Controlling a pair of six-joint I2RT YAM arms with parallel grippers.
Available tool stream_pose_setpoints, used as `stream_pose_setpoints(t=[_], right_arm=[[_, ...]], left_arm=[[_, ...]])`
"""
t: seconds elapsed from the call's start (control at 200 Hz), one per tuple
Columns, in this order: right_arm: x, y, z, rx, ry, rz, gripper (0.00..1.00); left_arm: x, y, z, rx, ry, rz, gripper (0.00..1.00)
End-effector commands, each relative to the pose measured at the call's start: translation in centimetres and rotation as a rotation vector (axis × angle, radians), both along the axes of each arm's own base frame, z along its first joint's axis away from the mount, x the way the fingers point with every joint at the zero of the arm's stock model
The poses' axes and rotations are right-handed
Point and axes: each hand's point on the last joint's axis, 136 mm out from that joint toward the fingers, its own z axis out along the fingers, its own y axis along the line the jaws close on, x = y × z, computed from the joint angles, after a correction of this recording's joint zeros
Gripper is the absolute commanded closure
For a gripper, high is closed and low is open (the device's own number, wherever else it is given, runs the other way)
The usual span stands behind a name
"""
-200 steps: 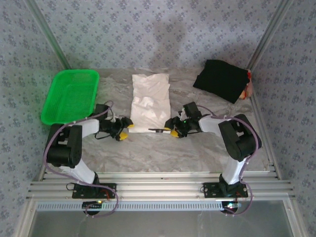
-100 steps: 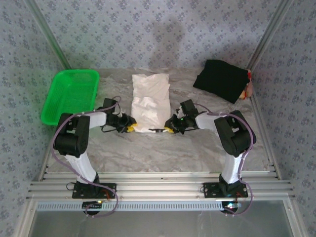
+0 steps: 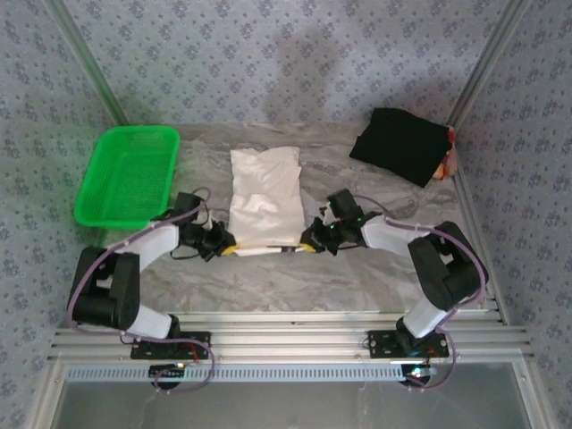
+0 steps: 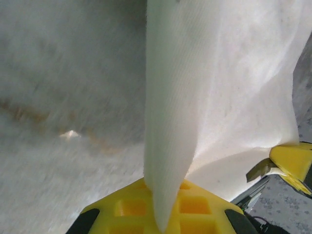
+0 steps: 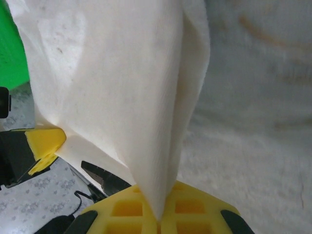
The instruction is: Fold and stack the t-shirts
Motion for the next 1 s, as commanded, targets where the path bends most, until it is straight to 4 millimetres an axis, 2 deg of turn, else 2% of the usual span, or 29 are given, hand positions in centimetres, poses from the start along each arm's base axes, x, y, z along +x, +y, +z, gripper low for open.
stream_pose_setpoints(t=[0.0, 0.21, 0.345, 0.525, 0.744, 0.994], right_arm=[[-3.0, -1.1, -1.9, -0.093, 0.081, -0.038, 1.0], [-8.0, 0.0, -2.9, -0.156, 0.126, -0.008, 1.0], [-9.0, 0.6, -1.9, -0.158, 0.103, -0.003, 1.0], [-8.1, 1.1, 1.7, -0.169, 0.037, 0.03, 1.0], [-6.0, 1.2, 5.3, -0.149, -0.02, 0.023, 1.0], [-3.0, 1.3, 8.4, -0.112, -0.07, 0.013, 1.0]], left_arm=[[-2.8, 1.4, -1.3, 0.062, 0.064, 0.039, 1.0], [-6.0, 1.4, -1.3, 0.071, 0.081, 0.047, 1.0], [-7.2, 1.8, -0.1, 0.067, 0.064, 0.059, 1.0], [-6.7, 1.8, 3.3, 0.059, -0.003, 0.047, 1.0], [-4.1, 1.3, 7.7, 0.008, -0.065, 0.055, 1.0], [-1.1, 0.8, 10.4, -0.079, -0.089, 0.058, 1.0]])
